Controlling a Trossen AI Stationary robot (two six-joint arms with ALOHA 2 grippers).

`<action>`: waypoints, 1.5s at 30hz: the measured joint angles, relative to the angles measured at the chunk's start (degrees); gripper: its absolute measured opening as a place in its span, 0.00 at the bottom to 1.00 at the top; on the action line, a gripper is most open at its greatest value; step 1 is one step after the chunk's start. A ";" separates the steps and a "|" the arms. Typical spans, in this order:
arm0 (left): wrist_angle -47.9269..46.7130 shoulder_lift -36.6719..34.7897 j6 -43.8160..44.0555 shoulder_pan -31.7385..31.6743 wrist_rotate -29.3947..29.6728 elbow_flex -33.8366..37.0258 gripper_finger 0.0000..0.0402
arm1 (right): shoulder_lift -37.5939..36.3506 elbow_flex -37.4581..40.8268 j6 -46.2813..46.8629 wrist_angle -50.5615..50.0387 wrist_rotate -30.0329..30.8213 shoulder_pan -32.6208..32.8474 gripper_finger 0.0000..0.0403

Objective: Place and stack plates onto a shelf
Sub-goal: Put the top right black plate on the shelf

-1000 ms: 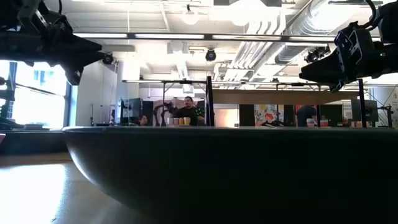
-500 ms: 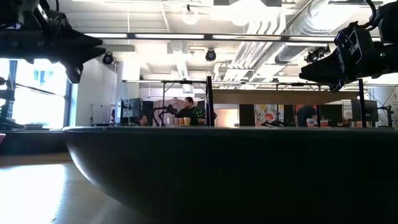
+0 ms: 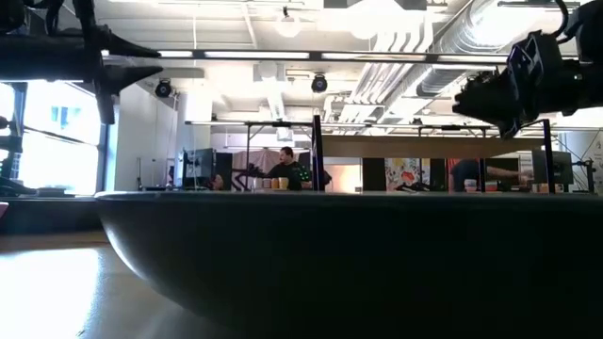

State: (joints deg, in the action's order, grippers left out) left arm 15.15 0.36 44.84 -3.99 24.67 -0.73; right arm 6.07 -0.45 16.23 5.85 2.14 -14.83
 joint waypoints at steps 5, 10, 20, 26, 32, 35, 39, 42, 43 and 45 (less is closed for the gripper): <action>5.40 0.00 -2.94 0.02 2.64 0.00 0.22 | 0.00 -0.01 6.76 5.50 3.71 -0.01 0.29; 12.99 0.00 -6.78 0.00 8.82 -0.03 0.22 | 0.00 -0.02 10.20 13.20 6.41 -0.04 0.29; 14.29 3.57 -20.12 0.02 7.64 -12.29 0.22 | -0.02 -8.52 0.93 31.08 6.53 -0.28 0.29; 5.17 10.97 -26.00 0.02 4.46 -25.86 0.22 | 2.36 -25.60 -4.30 5.80 7.16 -0.28 0.29; -11.11 18.62 -27.97 0.02 4.42 -37.62 0.22 | 11.90 -41.01 9.52 -18.44 8.80 -0.28 0.29; -16.17 21.31 -27.16 0.01 4.62 -39.90 0.22 | 17.71 -45.72 17.95 -27.05 5.46 -0.14 0.29; -20.18 23.56 -25.34 0.02 5.05 -39.98 0.22 | 25.62 -49.13 26.82 -32.58 -3.07 -0.11 0.29; -23.82 25.16 -23.97 0.00 5.05 -39.98 0.22 | 31.49 -49.68 32.70 -34.44 -9.41 0.14 0.29; -24.80 25.63 -24.10 0.02 5.05 -39.98 0.22 | 33.39 -49.62 34.44 -34.65 -11.18 0.49 0.29; -26.30 26.49 -24.66 0.02 5.06 -39.98 0.22 | 37.08 -49.29 36.61 -35.78 -13.03 1.69 0.29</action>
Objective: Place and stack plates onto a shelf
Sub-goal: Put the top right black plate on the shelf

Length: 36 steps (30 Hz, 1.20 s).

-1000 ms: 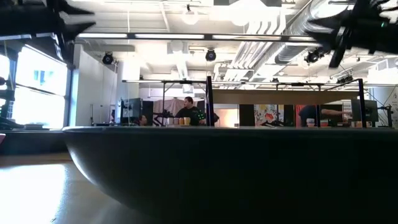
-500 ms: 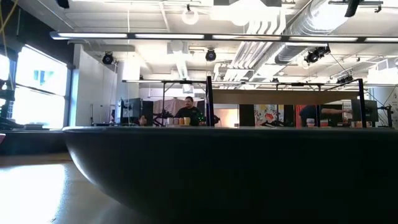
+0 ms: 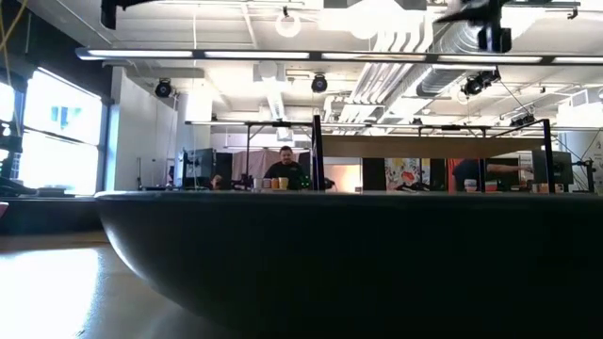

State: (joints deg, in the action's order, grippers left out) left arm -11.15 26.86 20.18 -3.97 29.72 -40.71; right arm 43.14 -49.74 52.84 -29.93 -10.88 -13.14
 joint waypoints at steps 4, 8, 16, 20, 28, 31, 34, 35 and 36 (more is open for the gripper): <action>-1.78 1.57 -1.34 0.00 0.01 0.00 0.22 | 6.71 0.02 4.22 -4.26 -0.33 3.23 0.29; -2.27 2.67 -1.80 0.00 0.09 0.00 0.22 | 12.47 0.02 11.38 -5.89 0.63 7.21 0.29; -4.65 3.58 0.41 -0.01 2.13 0.00 0.22 | 21.64 0.00 20.23 -5.62 2.60 14.31 0.29; -5.32 4.01 2.10 -0.02 2.42 0.00 0.22 | 25.53 0.00 21.93 -5.66 6.18 17.11 0.29; -6.02 4.52 3.63 -0.02 2.44 0.00 0.22 | 32.79 -0.02 21.75 -7.10 11.16 21.34 0.29; -6.69 4.88 3.67 0.00 2.44 0.00 0.22 | 35.43 -0.02 21.77 -8.48 12.20 22.66 0.29; -8.36 5.13 3.71 0.00 2.44 0.01 0.22 | 38.10 -0.02 22.24 -8.57 12.23 23.64 0.29; -8.92 5.27 3.73 0.00 2.44 0.02 0.22 | 38.90 -0.02 22.66 -8.47 12.23 23.94 0.29; -9.40 5.38 3.79 -0.01 2.43 0.02 0.22 | 39.70 -0.04 23.24 -8.37 12.25 24.23 0.29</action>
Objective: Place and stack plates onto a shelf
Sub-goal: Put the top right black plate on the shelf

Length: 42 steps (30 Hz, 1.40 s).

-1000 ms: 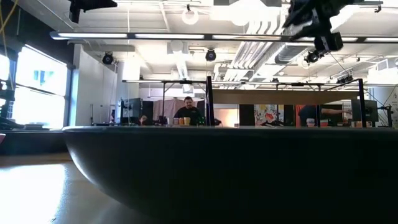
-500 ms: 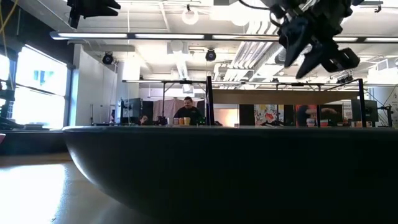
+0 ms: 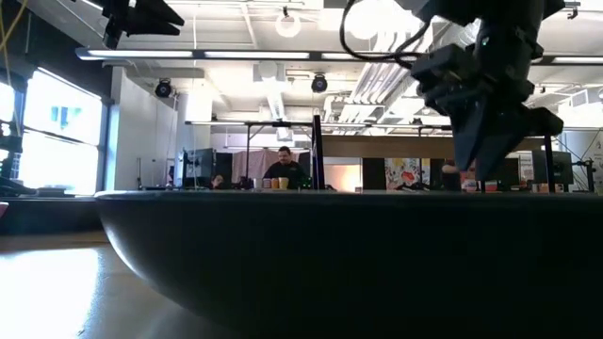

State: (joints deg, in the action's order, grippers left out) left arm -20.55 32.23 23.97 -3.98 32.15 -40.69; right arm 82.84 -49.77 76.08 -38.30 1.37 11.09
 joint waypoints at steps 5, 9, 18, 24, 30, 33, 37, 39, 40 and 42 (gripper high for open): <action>-0.79 0.64 0.02 0.00 0.01 0.02 0.22 | 3.33 -0.01 1.01 0.00 0.01 1.42 0.29; -0.79 1.17 0.02 -0.01 -0.01 0.02 0.22 | 5.21 -0.01 0.65 0.31 1.09 2.73 0.29; -0.79 2.02 0.00 0.00 0.01 0.02 0.22 | 8.91 -0.01 -0.05 0.76 1.87 5.03 0.29; -0.76 1.98 0.02 0.00 0.01 0.02 0.22 | 10.68 -0.07 -0.03 0.67 2.05 5.47 0.25; -0.70 2.01 0.06 0.01 0.00 0.02 0.22 | 10.76 -0.32 0.21 0.80 2.15 5.47 0.07; -0.68 1.98 0.07 0.00 0.01 0.02 0.22 | 10.65 -0.51 0.21 0.36 2.54 5.47 0.02; -0.66 1.98 0.07 -0.01 0.01 0.02 0.22 | 10.99 -2.68 0.37 -3.96 2.90 5.47 0.01; -0.66 2.01 0.01 0.01 0.00 0.02 0.22 | 11.10 -4.22 -0.16 -7.25 3.16 5.47 0.01; -0.66 1.99 0.00 -0.01 -0.01 0.02 0.22 | 11.09 -5.06 -0.33 -7.98 3.17 5.47 0.00; -0.66 1.98 -0.01 0.01 0.00 0.02 0.22 | 11.05 -6.31 -0.47 -9.16 3.17 5.47 0.00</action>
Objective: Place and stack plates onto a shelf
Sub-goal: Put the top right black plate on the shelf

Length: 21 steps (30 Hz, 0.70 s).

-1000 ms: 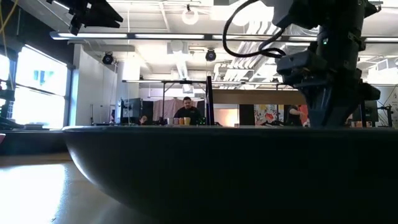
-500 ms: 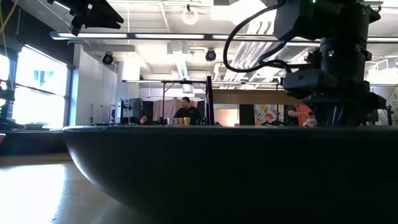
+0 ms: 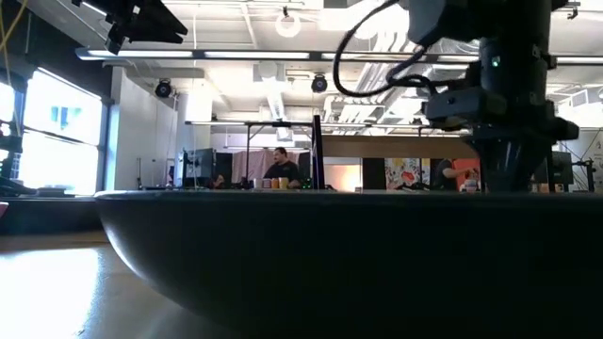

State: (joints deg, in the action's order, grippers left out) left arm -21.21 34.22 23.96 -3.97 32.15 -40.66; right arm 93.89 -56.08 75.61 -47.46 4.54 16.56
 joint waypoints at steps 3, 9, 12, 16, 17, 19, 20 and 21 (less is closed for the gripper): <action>0.00 0.01 -0.01 -0.01 0.00 0.00 0.22 | 0.00 -1.29 0.02 -2.10 -0.02 0.00 0.00; 0.00 0.01 -0.04 -0.02 -0.01 0.00 0.22 | 0.00 -5.76 0.02 -3.99 -0.04 0.00 0.00; 0.00 0.00 -0.04 -0.02 0.01 0.00 0.22 | -0.02 -8.97 0.04 -7.23 -0.04 0.00 0.00; 0.00 0.00 -0.06 -0.02 0.01 0.00 0.22 | -0.02 -13.36 1.48 -12.01 0.00 0.06 0.00; 0.00 0.02 -0.06 0.00 -0.01 0.00 0.22 | -0.02 -14.49 1.52 -13.20 0.33 0.17 0.00; -0.02 0.02 -0.07 -0.01 0.01 0.00 0.22 | -0.02 -16.77 1.51 -15.43 1.67 0.41 0.00; -0.02 0.02 -0.08 0.00 0.01 0.00 0.22 | -0.02 -17.91 1.51 -16.27 2.19 0.44 0.00; -0.02 0.02 -0.08 0.00 0.01 0.00 0.22 | -0.02 -19.01 1.51 -17.25 2.53 0.44 0.00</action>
State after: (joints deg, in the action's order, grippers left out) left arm -21.23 34.24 23.88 -3.97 32.16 -40.66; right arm 93.86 -75.09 77.12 -64.71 7.07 16.99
